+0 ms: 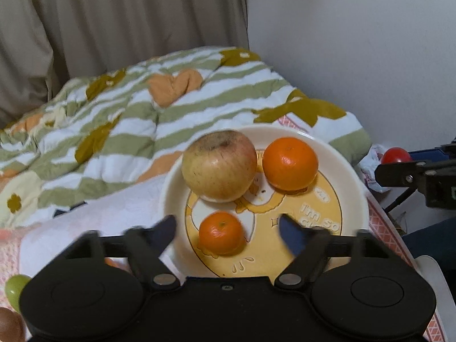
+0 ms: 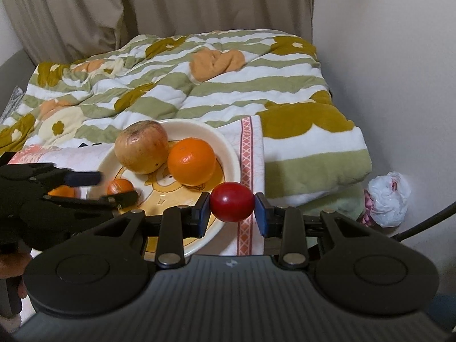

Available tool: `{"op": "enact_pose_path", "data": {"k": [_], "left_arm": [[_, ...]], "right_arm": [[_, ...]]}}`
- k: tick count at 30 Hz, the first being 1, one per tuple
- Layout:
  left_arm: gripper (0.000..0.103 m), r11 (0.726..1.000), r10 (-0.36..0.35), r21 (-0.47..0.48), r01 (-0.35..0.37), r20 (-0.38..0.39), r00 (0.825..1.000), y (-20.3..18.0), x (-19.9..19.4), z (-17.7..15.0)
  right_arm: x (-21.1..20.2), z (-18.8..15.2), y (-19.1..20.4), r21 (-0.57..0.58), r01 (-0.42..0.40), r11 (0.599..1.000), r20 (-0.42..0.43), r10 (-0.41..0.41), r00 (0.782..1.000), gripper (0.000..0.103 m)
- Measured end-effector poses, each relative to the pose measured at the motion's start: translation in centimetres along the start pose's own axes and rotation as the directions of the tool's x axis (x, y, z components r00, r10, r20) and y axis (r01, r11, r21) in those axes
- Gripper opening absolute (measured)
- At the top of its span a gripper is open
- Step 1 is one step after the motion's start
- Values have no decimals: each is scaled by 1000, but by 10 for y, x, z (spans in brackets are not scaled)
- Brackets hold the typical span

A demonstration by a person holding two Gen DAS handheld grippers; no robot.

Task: Organize fruits
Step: 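Lower the tangerine into the bowl and open the left tool, then lower the cherry tomato into the bowl and open the right tool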

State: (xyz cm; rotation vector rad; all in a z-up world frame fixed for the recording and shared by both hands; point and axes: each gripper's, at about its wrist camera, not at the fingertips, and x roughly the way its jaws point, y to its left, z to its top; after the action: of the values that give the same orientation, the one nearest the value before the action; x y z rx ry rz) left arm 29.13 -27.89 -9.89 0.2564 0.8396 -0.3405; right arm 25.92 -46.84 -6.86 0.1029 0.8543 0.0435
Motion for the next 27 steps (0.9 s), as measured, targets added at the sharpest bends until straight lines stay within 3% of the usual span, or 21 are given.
{"op": "enact_pose_path", "data": {"k": [3,7,18,27], "left_arm": [[87,1000,8,9,-8,0,1000,2,-9,-3],[97,999,35,4,-35,4,999,8,-23,-9],[100,990,87,-112,-84,21,996,35,-64,-22],[100,970,142,-201,-136,17,990,48,-75,-31]], "right_arm": [[-3,2,0,2,4,1000,10,-4,1000,48],[-5,5,4,-13,-3,1000,11,3,1000,48],[14,8,37,-91,-86,992,-23,84,996,48],[52,2,62,-158,-165,974,-51,159,986,48]]}}
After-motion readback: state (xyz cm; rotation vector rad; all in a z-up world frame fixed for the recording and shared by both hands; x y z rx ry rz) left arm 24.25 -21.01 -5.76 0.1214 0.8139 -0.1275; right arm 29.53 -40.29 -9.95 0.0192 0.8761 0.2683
